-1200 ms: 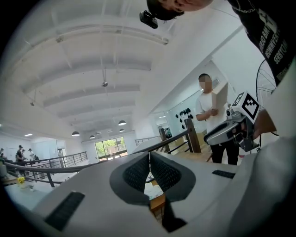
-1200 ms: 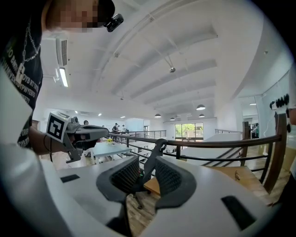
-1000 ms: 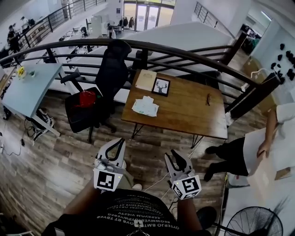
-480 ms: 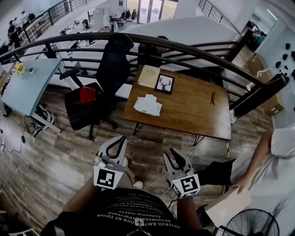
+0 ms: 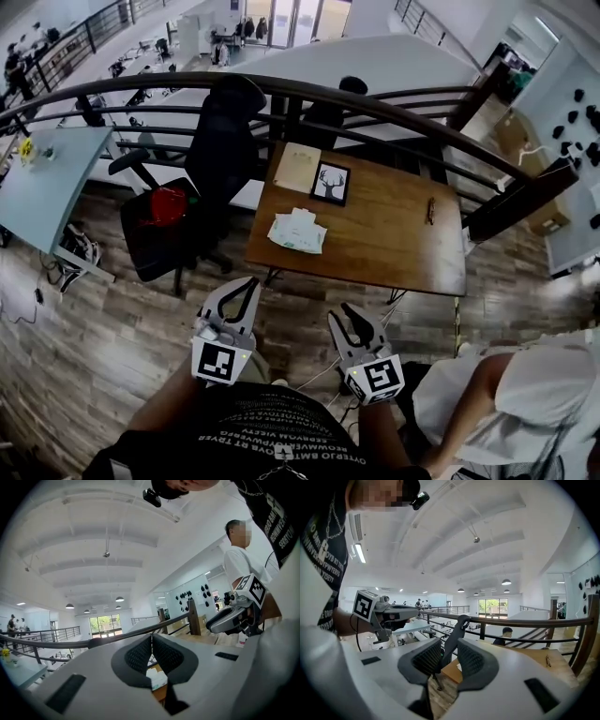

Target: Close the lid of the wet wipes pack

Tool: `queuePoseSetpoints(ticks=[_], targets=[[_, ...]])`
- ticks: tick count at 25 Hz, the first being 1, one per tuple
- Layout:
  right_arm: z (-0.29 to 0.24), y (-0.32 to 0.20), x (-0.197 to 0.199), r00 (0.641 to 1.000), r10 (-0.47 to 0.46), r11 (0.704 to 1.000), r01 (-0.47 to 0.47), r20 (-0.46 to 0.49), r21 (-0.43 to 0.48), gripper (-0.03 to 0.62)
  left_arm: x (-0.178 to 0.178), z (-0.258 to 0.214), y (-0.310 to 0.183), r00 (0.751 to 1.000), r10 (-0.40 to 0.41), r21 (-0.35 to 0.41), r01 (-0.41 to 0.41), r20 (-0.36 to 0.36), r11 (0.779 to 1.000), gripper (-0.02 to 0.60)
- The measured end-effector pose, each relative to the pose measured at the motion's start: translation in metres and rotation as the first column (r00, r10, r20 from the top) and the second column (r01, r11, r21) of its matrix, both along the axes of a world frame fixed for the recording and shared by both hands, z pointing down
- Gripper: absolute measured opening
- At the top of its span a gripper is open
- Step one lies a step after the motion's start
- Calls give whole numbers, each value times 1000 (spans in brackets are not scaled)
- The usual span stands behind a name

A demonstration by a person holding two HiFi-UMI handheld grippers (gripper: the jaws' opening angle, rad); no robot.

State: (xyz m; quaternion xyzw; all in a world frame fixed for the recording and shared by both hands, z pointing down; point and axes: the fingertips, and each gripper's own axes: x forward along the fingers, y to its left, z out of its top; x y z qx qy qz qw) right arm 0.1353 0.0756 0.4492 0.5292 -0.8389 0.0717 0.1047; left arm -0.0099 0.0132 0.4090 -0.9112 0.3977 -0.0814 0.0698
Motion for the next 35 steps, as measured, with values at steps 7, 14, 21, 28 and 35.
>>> queuePoseSetpoints(ticks=[7,14,21,28,35], targets=[[-11,-46,-10,999,27,1000,-28,22,10,109,-11,-5,-48,1000,21,16,-21,-2,1000,29],[-16,-88,-28,999,36,999,-37,17,7,109,-27,-9,-93,999,35,11,-34,-18,999,29],[-23,-128,-48,999,44,999,-45,21,17,109,-41,-14,-133,997,70,35,-69,-19,997,29],[-25,-157,-80,1000,23,999,-24,13,22,109,-54,-17,-164,995,93,44,-92,-23,995,29],[-26,-159,-80,999,52,999,-52,1,4,109,-47,-14,-170,989,139,37,-138,-44,990,29]])
